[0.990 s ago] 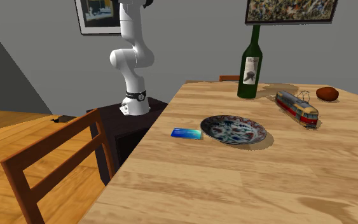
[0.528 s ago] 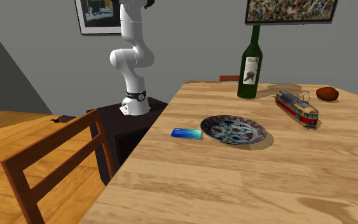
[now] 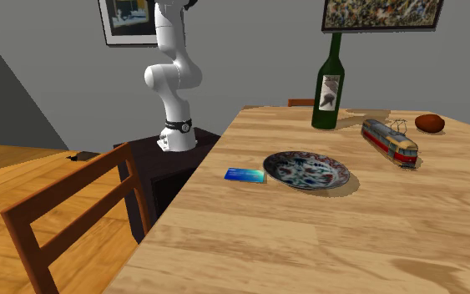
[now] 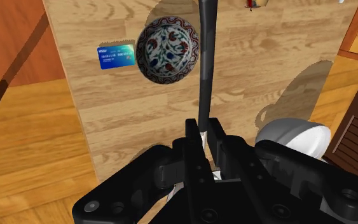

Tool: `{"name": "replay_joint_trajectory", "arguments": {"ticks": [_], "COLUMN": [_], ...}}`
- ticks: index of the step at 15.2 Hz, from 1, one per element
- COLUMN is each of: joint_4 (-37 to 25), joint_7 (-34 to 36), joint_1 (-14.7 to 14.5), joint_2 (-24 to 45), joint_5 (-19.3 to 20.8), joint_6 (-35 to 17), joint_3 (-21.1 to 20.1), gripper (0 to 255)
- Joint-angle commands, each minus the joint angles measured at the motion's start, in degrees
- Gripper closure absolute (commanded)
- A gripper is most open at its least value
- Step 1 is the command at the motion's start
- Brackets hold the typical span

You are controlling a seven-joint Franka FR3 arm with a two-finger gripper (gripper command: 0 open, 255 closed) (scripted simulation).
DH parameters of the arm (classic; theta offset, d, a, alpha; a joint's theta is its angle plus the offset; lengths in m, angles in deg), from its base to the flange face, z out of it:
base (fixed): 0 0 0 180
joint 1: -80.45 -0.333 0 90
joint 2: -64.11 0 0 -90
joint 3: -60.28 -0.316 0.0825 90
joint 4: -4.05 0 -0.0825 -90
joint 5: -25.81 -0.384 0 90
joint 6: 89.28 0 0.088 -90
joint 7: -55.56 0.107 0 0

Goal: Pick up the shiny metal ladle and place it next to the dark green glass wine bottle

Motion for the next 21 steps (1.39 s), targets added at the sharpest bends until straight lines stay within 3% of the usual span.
{"name": "replay_joint_trajectory", "arguments": {"ticks": [1,11,21], "joint_4": [4.7,20.1,27.6], "joint_7": [2.4,13.4,24.8], "joint_1": [-1.0,-4.2,-7.0], "joint_2": [-4.3,-19.8,-30.7], "joint_5": [1.3,3.7,2.6], "joint_6": [-0.7,-1.4,1.3], "joint_3": [-1.4,-9.1,-18.1], "gripper": [255,255,255]}}
